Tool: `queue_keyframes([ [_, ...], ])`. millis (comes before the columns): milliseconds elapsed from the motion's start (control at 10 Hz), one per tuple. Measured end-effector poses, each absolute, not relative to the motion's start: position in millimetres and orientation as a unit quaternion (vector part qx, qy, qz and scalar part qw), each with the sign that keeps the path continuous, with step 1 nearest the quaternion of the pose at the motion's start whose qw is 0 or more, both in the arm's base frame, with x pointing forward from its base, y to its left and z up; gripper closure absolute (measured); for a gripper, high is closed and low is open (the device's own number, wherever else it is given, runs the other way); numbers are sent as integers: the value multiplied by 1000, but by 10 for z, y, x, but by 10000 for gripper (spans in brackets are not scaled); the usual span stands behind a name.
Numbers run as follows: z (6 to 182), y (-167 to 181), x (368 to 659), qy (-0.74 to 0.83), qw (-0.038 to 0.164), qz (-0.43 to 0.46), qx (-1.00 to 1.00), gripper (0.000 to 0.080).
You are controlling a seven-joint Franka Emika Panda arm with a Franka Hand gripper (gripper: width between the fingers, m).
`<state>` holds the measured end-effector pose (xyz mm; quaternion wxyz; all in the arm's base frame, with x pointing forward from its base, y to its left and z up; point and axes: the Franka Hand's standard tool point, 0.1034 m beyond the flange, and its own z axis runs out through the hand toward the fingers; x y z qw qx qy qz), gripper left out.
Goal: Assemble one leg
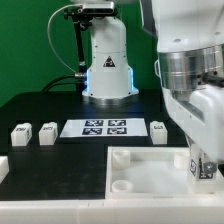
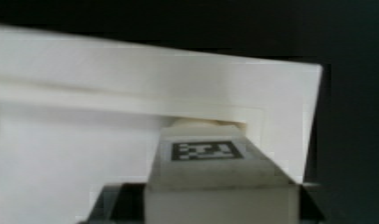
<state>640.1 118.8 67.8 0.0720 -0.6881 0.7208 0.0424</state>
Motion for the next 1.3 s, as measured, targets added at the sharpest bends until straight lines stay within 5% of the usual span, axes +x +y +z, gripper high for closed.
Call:
queue_keyframes([
  [600, 694, 1168, 6412, 823, 66, 46, -562, 507],
  [800, 690, 1176, 6406, 822, 65, 47, -563, 227],
  [1300, 1195, 1402, 6315, 789, 91, 41, -606, 151],
])
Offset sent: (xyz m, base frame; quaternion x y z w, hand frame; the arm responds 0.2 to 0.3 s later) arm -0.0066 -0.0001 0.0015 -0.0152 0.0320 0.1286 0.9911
